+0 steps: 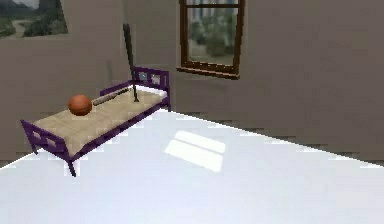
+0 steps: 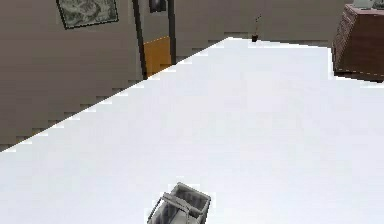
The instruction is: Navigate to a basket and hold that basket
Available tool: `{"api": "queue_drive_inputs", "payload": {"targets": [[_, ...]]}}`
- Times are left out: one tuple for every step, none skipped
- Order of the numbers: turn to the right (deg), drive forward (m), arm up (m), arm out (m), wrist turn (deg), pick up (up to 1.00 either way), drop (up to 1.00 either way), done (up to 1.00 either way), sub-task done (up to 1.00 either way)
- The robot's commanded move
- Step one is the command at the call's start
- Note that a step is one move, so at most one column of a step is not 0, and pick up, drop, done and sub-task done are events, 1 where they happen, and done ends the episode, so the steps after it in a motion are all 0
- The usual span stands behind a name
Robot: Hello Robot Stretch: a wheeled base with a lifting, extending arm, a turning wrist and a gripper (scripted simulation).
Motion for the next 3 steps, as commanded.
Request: {"api": "queue_drive_inputs", "payload": {"targets": [[0.0, 0.0, 0.0, 0.0, 24.0, 0.0, 0.0, 0.0, 0.0], [0.0, 0.0, -0.3, 0.0, 0.0, 0.0, 0.0, 0.0, 0.0], [0.0, 0.0, 0.0, 0.0, 0.0, 1.0, 0.0, 0.0, 0.0]]}}
